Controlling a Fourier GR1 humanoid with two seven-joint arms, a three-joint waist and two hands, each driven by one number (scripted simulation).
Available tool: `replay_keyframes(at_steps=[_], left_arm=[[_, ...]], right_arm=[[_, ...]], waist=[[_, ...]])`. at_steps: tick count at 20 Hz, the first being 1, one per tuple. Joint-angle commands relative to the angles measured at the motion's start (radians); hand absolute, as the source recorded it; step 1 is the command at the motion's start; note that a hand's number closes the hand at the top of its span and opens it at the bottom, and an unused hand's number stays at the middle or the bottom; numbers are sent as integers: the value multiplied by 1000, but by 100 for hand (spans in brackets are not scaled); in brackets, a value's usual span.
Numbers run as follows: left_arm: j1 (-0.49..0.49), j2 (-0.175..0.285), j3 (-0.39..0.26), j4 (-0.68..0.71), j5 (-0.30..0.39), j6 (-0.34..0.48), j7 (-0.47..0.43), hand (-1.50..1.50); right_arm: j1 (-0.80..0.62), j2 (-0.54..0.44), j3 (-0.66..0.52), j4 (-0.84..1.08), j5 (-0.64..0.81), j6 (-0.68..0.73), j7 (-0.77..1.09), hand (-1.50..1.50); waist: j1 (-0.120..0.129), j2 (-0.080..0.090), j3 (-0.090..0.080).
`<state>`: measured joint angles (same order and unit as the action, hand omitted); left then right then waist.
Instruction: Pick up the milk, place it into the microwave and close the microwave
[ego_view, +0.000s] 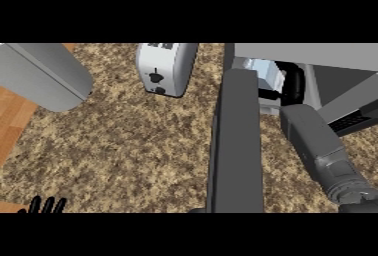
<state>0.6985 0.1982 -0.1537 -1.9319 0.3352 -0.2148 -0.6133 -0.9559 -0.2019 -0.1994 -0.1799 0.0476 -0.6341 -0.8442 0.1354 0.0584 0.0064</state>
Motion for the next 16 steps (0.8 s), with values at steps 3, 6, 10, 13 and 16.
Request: replay_keyframes(at_steps=[3, 6, 10, 13, 16], left_arm=[[-16, 1, -11, 7, 0, -5, 16, -150], [-33, 2, -3, 15, -7, 3, 20, -150], [-30, 9, 9, 19, 12, -9, 20, -150], [-30, 21, 21, 13, 3, -13, 8, -150], [-61, 27, 13, 20, -2, -25, 13, -150]], right_arm=[[-24, -23, -15, 9, 16, -188, -31, 150], [-24, 7, -24, 11, 17, -248, -33, 150], [-34, -19, -28, 16, 26, -268, -27, 150], [44, -103, -12, 172, 67, -420, 144, 150], [63, -107, 54, 176, 133, -511, 236, -150]], waist=[[10, 9, 0], [16, 12, 0], [20, 11, 0], [21, 40, -16], [44, 41, -12]])
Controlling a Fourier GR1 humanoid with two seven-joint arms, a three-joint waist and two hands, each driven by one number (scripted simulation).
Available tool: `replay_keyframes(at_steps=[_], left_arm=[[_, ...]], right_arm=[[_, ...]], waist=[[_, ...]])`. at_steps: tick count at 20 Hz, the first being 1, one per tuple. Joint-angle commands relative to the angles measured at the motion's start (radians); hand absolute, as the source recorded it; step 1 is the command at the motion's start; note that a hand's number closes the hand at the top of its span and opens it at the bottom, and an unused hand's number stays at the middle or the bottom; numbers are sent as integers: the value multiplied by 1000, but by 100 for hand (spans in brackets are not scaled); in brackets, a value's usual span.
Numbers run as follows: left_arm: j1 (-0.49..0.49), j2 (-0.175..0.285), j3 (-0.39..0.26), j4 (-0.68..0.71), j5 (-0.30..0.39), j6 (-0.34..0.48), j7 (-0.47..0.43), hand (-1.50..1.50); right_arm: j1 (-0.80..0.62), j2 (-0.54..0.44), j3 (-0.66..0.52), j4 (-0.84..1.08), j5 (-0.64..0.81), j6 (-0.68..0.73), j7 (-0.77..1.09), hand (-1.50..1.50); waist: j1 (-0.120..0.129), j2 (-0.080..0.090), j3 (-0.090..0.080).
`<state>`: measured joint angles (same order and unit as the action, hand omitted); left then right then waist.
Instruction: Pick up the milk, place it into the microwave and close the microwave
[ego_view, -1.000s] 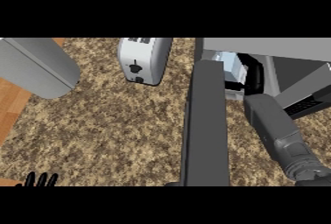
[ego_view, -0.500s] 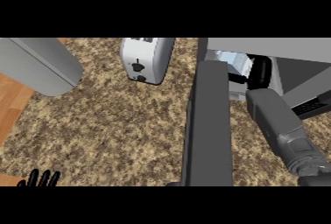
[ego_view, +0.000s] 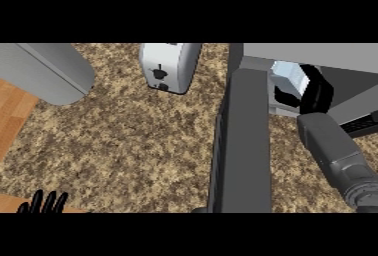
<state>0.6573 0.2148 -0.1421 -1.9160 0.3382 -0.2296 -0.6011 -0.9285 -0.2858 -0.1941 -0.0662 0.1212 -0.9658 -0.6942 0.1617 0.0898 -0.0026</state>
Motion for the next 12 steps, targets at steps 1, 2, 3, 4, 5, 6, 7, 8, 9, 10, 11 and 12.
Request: replay_keyframes(at_steps=[1, 2, 3, 4, 5, 6, 7, 8, 9, 10, 11, 12], left_arm=[[-9, 9, -5, -7, -8, -4, 10, -150], [-20, 8, -9, 1, -13, -10, 1, -150], [-25, -3, -9, 3, -14, 5, 8, -150], [-21, 5, -11, 20, -12, -10, 3, -150], [-31, 15, -7, 20, -17, -12, 11, -150], [-37, 10, 2, 21, -12, -4, 11, -150], [-42, 5, -9, 27, -7, -5, 24, -150], [-41, 14, 1, 29, -11, -12, 11, -150], [-53, 15, 15, 36, -5, -5, 16, -150], [-69, -2, -6, 35, -17, 9, 26, -150], [-58, -1, -12, 36, -14, -4, 15, -150], [-62, 3, 8, 37, -15, 8, 17, -150]], right_arm=[[38, -27, 62, 63, 73, -205, 126, -150], [57, -17, 80, 64, 90, -226, 162, -150], [62, -7, 94, 64, 105, -244, 186, -150], [50, -8, 101, 64, 111, -249, 231, -150], [58, 2, 116, 65, 126, -266, 270, -150], [-29, 40, 152, 47, 158, -42, 119, -150], [-58, 49, 160, 48, 166, -6, 124, -150], [-65, 83, 160, 40, 166, -20, 119, -150], [-76, 78, 172, 46, 178, 16, 115, -150], [-77, 83, 172, 42, 178, 25, 109, -150], [-61, 88, 171, 47, 176, 45, 101, -150], [-80, 102, 175, 49, 180, 56, 107, -150]], waist=[[30, 9, -1], [34, 10, -2], [31, 6, 1], [50, 10, -1], [40, 4, 0], [49, -10, 10], [46, -11, 9], [53, -13, 10], [41, -15, 9], [33, -9, 11], [34, -9, 11], [37, -11, 11]])
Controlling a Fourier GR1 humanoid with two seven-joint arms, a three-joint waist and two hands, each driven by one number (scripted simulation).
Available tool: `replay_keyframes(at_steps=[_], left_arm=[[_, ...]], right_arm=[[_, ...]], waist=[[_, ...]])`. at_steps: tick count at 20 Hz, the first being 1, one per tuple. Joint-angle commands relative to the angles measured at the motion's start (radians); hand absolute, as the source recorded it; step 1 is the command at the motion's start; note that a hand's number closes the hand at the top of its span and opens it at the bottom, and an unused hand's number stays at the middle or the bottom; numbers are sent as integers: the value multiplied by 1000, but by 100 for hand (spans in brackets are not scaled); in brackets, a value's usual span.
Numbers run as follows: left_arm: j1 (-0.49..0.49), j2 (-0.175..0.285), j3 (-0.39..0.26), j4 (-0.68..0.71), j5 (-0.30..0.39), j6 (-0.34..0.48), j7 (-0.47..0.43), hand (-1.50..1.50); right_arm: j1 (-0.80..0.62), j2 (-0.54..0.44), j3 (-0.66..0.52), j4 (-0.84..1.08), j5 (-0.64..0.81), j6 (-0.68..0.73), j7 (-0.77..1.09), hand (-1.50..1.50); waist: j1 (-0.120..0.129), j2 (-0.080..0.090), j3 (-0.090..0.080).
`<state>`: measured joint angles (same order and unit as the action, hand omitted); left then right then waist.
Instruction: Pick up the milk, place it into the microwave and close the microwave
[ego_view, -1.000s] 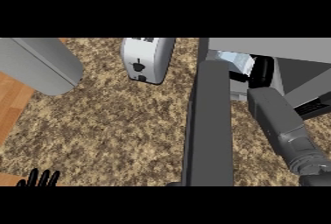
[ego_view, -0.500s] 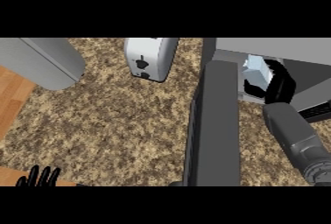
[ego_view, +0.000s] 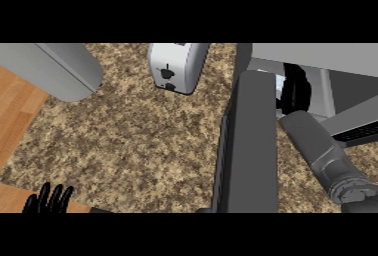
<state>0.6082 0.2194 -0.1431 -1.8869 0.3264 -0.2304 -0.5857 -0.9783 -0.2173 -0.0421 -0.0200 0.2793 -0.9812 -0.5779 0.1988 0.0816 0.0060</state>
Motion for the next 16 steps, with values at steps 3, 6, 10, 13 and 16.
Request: replay_keyframes(at_steps=[3, 6, 10, 13, 16], left_arm=[[-18, -1, 4, -10, -1, 4, 3, -150], [-26, -9, 4, 26, -7, 2, -12, -150], [-26, -1, 12, 16, 2, -2, -4, -150], [-5, -13, -10, 38, -23, -7, -35, -150], [-11, -5, 12, 31, -7, -2, -19, -150]], right_arm=[[-33, 43, 24, 1, 24, 98, -18, -150], [-52, 56, 27, 4, 26, 170, -19, -150], [-46, 98, -17, -36, -18, 214, -43, -150], [-37, 105, -60, -74, -63, 293, -86, -150], [-7, 116, -101, -101, -107, 359, -141, -150]], waist=[[0, 0, 4], [-10, -5, 1], [-30, -9, 3], [-40, -15, 3], [-63, -20, 3]])
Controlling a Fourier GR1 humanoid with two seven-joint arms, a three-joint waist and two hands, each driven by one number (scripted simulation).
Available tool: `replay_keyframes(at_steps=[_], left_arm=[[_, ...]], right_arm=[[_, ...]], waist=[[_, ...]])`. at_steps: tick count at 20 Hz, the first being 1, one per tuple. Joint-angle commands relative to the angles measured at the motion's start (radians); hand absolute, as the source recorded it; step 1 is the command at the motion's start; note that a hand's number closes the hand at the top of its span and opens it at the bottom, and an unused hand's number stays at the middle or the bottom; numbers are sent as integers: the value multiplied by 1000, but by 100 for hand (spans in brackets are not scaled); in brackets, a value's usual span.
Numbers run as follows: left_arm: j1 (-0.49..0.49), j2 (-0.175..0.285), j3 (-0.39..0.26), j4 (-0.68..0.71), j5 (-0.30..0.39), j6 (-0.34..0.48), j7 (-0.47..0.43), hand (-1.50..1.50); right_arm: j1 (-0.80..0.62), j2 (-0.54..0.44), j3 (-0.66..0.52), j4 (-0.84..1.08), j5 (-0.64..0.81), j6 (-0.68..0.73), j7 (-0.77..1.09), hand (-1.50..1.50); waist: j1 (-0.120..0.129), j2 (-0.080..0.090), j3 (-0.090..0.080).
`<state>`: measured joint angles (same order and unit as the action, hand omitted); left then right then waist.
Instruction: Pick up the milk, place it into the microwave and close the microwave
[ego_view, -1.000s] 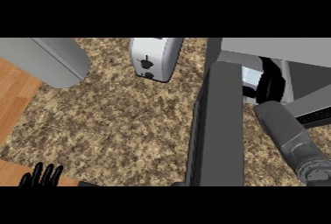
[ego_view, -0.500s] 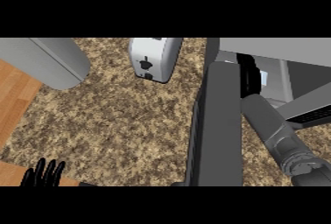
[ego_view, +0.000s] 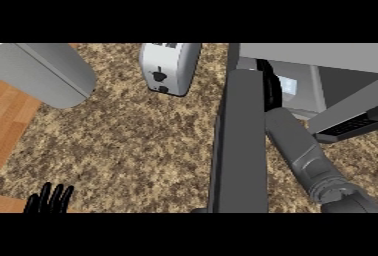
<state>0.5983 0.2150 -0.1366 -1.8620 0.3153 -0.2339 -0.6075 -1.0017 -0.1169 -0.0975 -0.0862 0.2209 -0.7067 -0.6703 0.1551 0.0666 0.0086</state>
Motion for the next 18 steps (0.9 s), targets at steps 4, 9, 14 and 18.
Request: replay_keyframes(at_steps=[4, 9, 14, 18], left_arm=[[13, 1, 12, -9, 6, -7, -18, -150], [57, 10, 11, -40, 16, -13, -5, -150], [90, 7, -2, -80, -6, 3, 5, -150], [105, -24, -38, -94, -29, 31, 29, -150]], right_arm=[[77, 33, -99, -57, -105, 184, -134, -150], [117, 49, -136, -43, -146, 306, -187, -150], [213, 48, -158, -43, -166, 399, -307, -150], [241, 53, -168, -58, -174, 411, -361, -150]], waist=[[-40, -17, -1], [-54, -27, -2], [-76, -35, -3], [-100, -47, -5]])
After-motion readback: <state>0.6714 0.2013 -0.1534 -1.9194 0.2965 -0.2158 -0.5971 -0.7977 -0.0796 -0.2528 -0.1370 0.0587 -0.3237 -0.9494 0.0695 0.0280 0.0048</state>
